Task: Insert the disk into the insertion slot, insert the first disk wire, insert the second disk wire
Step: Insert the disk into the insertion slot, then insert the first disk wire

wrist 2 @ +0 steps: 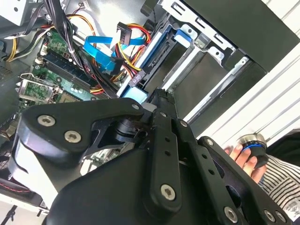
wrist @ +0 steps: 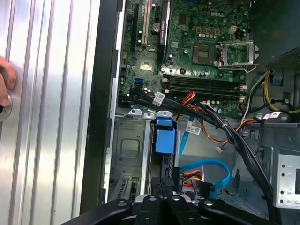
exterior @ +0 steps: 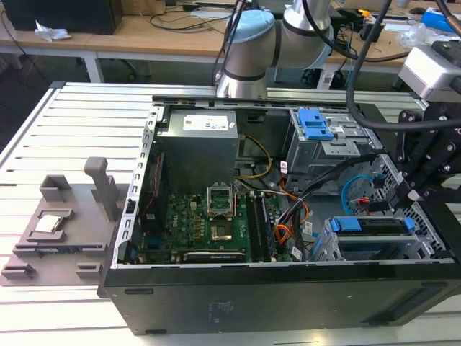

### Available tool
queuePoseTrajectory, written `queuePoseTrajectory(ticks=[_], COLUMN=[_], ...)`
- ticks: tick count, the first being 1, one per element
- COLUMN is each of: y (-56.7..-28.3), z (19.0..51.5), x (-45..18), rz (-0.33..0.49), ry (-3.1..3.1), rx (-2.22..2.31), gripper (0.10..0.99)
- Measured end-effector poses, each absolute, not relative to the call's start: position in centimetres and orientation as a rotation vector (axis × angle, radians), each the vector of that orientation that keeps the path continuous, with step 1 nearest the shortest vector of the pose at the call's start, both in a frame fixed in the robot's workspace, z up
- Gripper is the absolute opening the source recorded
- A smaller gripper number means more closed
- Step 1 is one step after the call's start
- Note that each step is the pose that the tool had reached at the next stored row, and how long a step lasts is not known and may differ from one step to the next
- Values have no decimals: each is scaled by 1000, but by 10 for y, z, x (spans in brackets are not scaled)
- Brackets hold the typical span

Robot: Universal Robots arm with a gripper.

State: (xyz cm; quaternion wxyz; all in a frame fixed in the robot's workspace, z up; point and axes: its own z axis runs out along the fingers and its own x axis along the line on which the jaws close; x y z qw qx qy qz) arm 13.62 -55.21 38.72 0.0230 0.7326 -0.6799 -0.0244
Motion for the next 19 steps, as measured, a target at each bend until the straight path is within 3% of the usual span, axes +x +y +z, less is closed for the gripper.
queuePoseTrajectory(ticks=[19], y=[-552], z=[380], x=[137], rz=[-81], ry=[-2103], rx=[2266], gripper=[106])
